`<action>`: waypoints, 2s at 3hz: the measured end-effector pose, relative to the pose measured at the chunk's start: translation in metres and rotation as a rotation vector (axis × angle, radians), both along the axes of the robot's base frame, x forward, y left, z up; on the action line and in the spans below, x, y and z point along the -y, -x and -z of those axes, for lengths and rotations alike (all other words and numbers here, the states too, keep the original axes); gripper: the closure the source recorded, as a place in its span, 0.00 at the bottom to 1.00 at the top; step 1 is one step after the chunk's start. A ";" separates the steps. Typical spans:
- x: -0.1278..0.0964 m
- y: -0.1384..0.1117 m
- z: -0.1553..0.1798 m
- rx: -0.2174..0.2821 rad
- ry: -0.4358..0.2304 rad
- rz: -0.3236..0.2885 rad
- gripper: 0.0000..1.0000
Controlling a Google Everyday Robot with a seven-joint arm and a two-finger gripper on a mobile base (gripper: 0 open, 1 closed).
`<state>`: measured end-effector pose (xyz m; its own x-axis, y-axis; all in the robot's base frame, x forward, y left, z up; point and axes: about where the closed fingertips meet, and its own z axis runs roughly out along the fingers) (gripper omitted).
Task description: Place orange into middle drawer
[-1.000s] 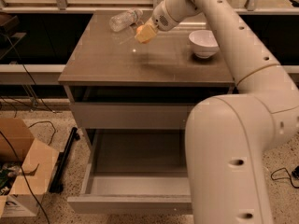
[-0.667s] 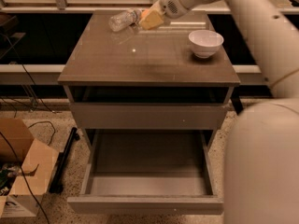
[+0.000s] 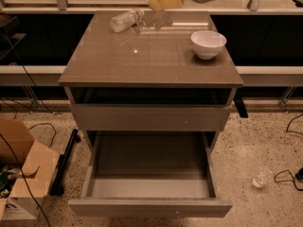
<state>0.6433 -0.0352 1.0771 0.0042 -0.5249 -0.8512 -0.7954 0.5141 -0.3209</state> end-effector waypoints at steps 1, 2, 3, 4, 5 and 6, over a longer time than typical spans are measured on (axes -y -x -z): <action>-0.003 0.027 0.030 -0.057 0.014 -0.016 1.00; -0.009 0.022 0.038 -0.072 0.049 -0.039 1.00; -0.023 0.056 0.064 -0.163 0.052 -0.056 1.00; -0.030 0.101 0.108 -0.278 0.038 -0.055 1.00; -0.039 0.150 0.174 -0.406 -0.033 -0.013 1.00; -0.037 0.160 0.222 -0.455 -0.100 0.046 1.00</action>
Offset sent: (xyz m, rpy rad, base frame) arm -0.0150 0.0175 -0.0466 -0.0938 0.0937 0.0707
